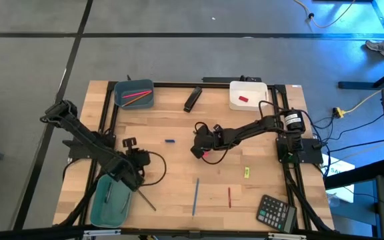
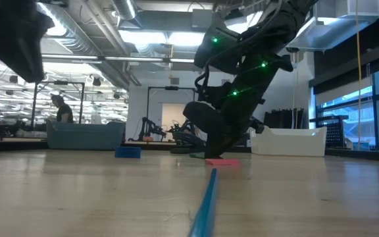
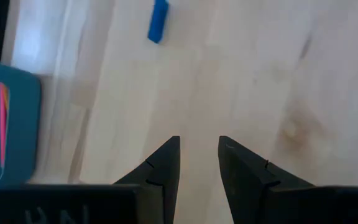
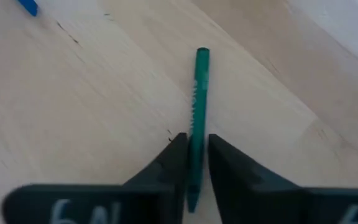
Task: Sort crayons/erasers/pens/pencils in bins
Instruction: Put the green crayon into the green bin, then put the black pencil into the blue bin
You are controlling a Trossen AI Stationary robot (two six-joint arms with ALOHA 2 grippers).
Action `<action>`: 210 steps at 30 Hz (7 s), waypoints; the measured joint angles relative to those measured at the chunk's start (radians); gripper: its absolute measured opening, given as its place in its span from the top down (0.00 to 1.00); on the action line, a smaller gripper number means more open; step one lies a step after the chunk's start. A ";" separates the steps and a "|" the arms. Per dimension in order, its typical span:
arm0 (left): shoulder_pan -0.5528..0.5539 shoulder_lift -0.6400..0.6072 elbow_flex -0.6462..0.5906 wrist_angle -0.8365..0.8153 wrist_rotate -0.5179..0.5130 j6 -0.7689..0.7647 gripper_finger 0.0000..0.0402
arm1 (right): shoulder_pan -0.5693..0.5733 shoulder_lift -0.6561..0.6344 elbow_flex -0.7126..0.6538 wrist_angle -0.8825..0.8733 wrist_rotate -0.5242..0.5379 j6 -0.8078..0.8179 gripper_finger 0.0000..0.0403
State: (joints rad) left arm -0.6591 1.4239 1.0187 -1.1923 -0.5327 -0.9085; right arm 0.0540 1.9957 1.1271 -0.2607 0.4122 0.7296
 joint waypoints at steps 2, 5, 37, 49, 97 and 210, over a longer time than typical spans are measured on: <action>0.031 0.000 0.000 0.000 0.001 0.007 0.75 | 0.000 0.000 0.000 -0.003 -0.004 0.000 0.90; 0.070 0.000 0.000 -0.001 0.020 0.052 0.75 | 0.004 0.000 0.000 -0.006 -0.009 0.000 0.93; -0.022 -0.372 -0.354 0.698 -0.090 0.348 0.75 | 0.199 -0.092 -0.005 0.488 -0.026 -0.194 0.89; -0.045 -0.567 -0.606 1.125 -0.163 0.408 0.75 | 0.250 -0.092 -0.004 0.779 -0.108 -0.356 0.89; 0.167 -0.395 -0.659 1.825 0.176 0.815 0.58 | 0.258 -0.093 -0.003 0.935 -0.178 -0.526 0.89; -0.523 -0.291 -0.330 0.517 0.553 -0.920 0.81 | 0.307 0.211 0.480 0.320 -0.037 -0.376 0.53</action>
State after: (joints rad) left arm -1.1820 1.1324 0.6889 -0.6757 0.0204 -1.8282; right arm 0.3608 2.2071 1.6067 0.0588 0.3748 0.3534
